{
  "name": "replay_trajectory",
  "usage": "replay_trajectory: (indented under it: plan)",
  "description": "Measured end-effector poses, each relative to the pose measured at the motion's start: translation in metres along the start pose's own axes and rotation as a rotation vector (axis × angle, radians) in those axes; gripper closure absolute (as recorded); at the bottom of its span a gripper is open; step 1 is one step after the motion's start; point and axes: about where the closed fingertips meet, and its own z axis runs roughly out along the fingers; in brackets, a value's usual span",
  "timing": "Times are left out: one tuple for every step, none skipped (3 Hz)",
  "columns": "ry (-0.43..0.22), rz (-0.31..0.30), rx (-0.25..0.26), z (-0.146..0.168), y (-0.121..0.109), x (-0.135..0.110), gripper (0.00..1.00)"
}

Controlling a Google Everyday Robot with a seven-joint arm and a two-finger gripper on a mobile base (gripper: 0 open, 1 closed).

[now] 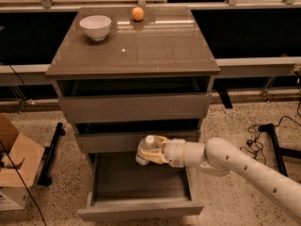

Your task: Pick blue plastic bottle from bottom drawer and place on counter

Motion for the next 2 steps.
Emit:
replay_trajectory:
  plan:
    - [0.036, -0.172, -0.038, -0.022, 0.026, -0.086, 1.00]
    - [0.066, -0.327, -0.017, -0.041, 0.045, -0.166, 1.00]
